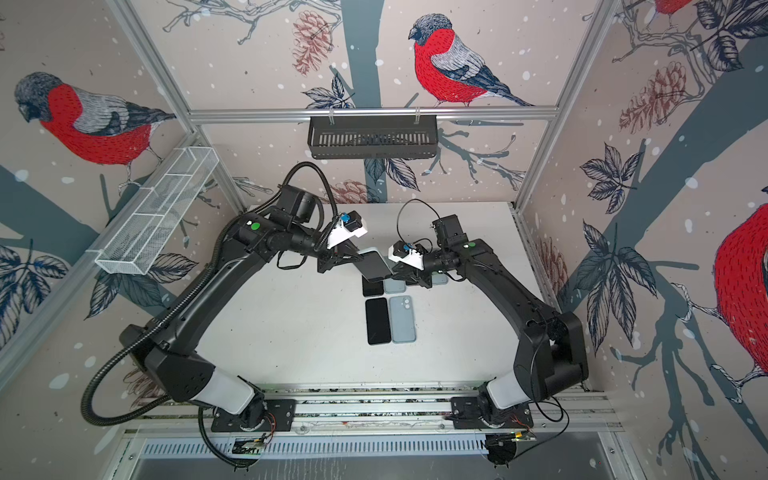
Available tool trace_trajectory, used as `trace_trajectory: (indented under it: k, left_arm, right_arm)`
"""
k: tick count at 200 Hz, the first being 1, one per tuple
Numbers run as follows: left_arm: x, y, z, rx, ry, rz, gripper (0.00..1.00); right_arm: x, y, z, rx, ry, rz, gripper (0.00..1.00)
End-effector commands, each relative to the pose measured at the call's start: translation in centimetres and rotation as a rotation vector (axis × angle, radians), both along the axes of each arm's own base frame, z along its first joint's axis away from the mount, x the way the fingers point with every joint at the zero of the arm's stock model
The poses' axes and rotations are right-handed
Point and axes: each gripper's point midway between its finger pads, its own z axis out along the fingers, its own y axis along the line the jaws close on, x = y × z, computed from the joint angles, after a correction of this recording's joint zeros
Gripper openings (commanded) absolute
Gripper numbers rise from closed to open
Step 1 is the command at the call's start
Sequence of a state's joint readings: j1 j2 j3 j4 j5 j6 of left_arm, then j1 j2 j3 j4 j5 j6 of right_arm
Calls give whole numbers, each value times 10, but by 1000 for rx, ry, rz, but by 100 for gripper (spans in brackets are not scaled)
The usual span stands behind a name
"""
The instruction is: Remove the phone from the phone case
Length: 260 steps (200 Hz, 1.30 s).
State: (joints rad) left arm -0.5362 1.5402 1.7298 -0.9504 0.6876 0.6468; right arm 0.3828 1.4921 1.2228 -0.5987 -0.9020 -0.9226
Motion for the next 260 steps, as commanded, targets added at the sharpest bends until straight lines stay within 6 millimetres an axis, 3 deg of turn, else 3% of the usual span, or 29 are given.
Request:
trace_trajectory:
  k: [1, 85, 134, 182, 233, 260]
  left_arm:
    - [-6, -3, 8, -32, -17, -37, 0]
    - [-15, -9, 7, -41, -10, -71, 0]
    - [-25, -14, -2, -35, 14, -98, 0]
    - [-32, -21, 1, -65, 14, -124, 0]
    - [-33, -29, -3, -79, 26, -109, 0]
    - [-37, -31, 4, -119, 5, -120, 0]
  right_arm:
    - [-4, 1, 3, 12, -5, 26, 21]
    - [-21, 15, 3, 2, -86, 125, 2]
    - [-29, 24, 1, -47, -165, 173, 1]
    - [-40, 35, -2, -98, -252, 218, 1]
    - [-39, 42, 3, -64, -242, 203, 0]
    - [-37, 44, 8, -26, -259, 178, 0]
